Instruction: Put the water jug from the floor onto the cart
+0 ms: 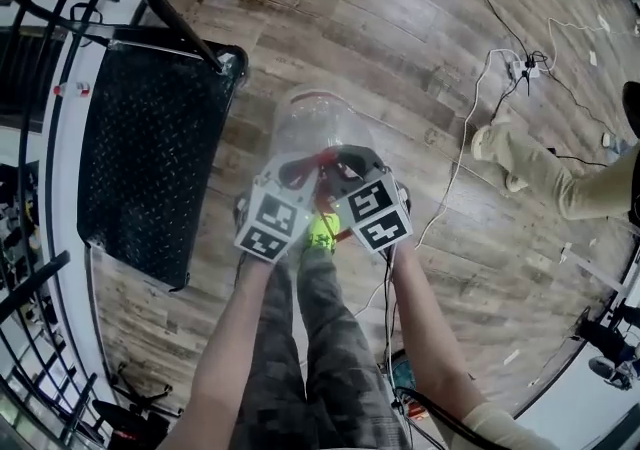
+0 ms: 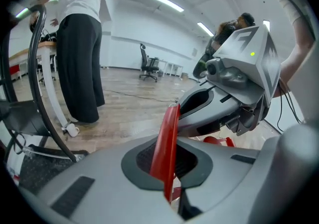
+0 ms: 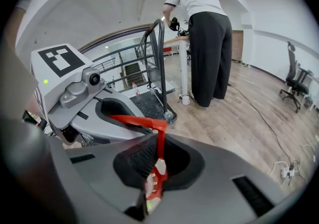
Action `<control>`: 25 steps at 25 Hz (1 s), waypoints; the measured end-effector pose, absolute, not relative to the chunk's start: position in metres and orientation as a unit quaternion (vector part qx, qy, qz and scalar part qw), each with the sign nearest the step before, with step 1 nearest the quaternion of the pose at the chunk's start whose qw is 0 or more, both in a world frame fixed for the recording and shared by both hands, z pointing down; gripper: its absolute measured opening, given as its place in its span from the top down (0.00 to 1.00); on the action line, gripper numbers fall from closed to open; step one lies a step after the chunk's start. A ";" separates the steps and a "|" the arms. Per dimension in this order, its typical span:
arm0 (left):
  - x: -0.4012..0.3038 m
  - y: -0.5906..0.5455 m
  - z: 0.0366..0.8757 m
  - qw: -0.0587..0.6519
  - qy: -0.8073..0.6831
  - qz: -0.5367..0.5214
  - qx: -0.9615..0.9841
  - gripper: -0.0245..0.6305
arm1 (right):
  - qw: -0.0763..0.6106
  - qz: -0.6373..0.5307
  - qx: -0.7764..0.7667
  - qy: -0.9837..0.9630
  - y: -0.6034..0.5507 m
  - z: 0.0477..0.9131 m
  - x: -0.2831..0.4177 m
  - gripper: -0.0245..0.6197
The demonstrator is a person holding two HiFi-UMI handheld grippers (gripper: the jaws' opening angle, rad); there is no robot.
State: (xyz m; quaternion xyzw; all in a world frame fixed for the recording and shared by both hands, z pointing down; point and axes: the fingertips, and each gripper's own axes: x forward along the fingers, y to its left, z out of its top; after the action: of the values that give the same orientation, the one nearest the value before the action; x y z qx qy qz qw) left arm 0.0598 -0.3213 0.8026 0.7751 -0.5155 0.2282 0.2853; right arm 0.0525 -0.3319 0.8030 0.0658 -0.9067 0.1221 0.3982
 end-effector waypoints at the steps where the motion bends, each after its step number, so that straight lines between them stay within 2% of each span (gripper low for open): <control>1: 0.058 -0.324 0.794 0.277 -0.518 0.228 0.776 0.94 | 0.390 0.120 0.072 -0.910 -0.334 0.794 0.051 0.93; 14: 0.049 -0.330 0.690 0.213 -0.538 0.225 0.784 0.95 | 0.314 0.122 0.121 -0.934 -0.338 0.689 0.047 0.93; 25: 0.046 -0.303 0.645 0.187 -0.537 0.229 0.790 0.95 | 0.280 0.136 0.152 -0.938 -0.310 0.643 0.047 0.93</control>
State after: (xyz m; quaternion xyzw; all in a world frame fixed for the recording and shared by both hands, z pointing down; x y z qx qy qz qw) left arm 0.0461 -0.3027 0.6448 0.7905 -0.5367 0.2287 0.1867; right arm 0.0470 -0.3098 0.6434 0.1525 -0.9379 0.1359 0.2804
